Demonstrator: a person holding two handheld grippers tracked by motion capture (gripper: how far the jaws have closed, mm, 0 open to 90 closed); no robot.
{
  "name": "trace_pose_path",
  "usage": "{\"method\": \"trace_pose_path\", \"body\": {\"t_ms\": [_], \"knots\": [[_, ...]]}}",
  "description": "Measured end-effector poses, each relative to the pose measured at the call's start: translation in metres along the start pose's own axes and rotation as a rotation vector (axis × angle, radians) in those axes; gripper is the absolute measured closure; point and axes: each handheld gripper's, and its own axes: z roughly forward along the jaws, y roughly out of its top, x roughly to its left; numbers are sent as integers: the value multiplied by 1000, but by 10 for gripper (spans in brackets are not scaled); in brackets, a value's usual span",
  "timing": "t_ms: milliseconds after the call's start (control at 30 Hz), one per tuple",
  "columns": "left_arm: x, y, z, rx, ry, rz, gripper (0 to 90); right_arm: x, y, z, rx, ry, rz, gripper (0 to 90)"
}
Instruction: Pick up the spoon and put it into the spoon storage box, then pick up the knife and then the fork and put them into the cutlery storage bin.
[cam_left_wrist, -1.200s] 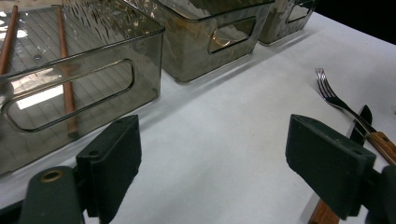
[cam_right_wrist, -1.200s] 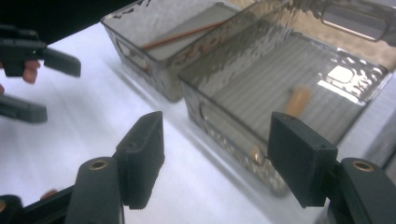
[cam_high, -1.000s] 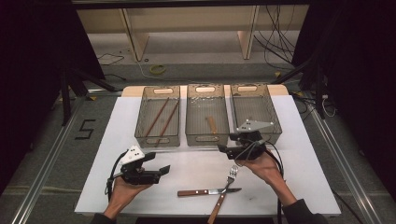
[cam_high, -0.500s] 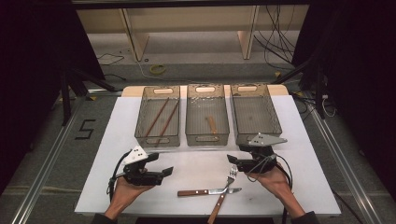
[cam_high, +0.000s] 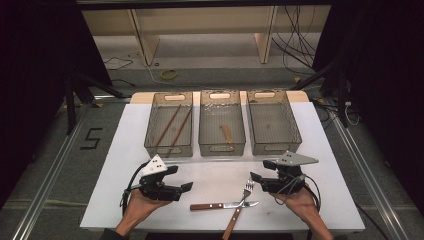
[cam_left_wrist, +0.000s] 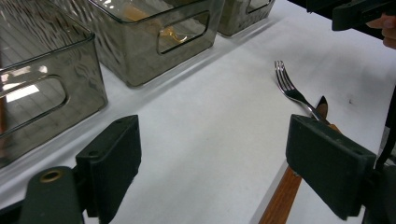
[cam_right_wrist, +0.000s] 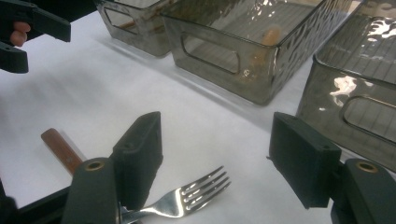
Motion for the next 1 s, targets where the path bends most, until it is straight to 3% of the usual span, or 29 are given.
{"method": "trace_pose_path", "body": {"t_ms": [500,1000], "knots": [[-16,11,7,51,-28,30,184,-1,-9,-7,-13,-8,14,338],[-38,20,22,92,-121,63,261,1,-13,-11,-20,-10,16,324]]}}
